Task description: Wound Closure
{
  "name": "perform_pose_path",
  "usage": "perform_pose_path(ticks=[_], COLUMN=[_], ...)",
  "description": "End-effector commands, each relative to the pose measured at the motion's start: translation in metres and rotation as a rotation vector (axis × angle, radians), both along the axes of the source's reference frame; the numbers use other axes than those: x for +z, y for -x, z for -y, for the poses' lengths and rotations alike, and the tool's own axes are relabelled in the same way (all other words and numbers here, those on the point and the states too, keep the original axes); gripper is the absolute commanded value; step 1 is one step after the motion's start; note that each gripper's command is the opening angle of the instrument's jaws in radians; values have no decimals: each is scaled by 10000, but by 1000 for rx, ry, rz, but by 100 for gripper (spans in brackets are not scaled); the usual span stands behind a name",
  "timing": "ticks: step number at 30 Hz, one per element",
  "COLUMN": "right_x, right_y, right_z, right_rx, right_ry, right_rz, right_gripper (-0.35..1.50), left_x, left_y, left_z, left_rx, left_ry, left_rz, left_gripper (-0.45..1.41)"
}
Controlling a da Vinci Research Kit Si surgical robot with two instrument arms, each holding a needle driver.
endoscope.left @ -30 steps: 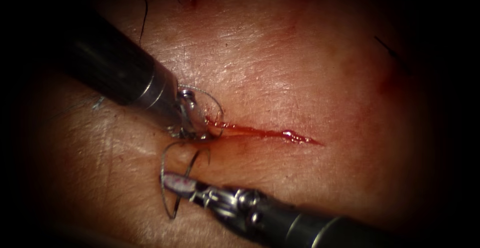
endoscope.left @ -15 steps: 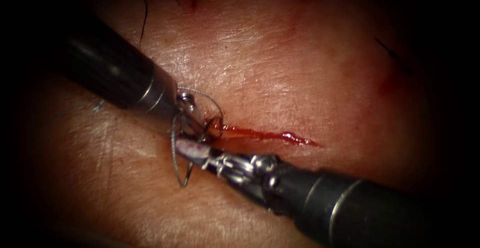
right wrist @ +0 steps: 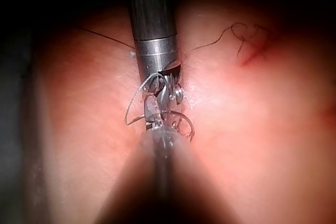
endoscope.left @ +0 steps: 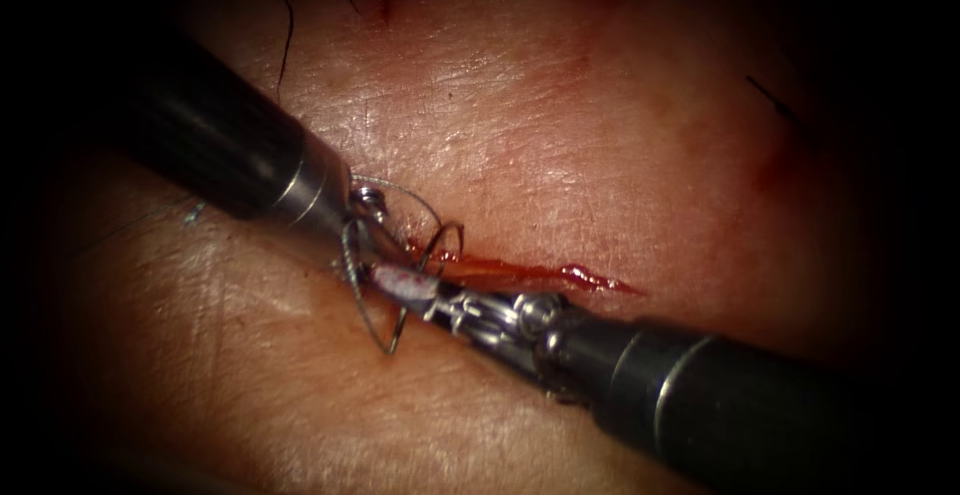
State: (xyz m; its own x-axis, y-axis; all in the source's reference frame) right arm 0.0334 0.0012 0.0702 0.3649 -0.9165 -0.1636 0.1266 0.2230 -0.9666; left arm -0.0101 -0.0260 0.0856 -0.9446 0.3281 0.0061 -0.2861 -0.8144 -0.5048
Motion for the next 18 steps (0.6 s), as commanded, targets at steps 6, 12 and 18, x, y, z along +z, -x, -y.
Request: perform_pose_path(ticks=[6,12,18], right_x=[-1,-7,-8], right_y=[-11,-14,-14], right_z=[7,9,11], right_rx=[2,6,10], right_ry=[-15,-22,-38], right_rz=[-7,-11,-17], right_gripper=[-35,-35,-35], left_x=[6,7,8], left_y=[0,1,1], left_z=[8,8,7], left_rx=[2,1,1], left_ry=[-3,-2,-2], left_rz=[-2,-2,-2], left_gripper=[12,12,12])
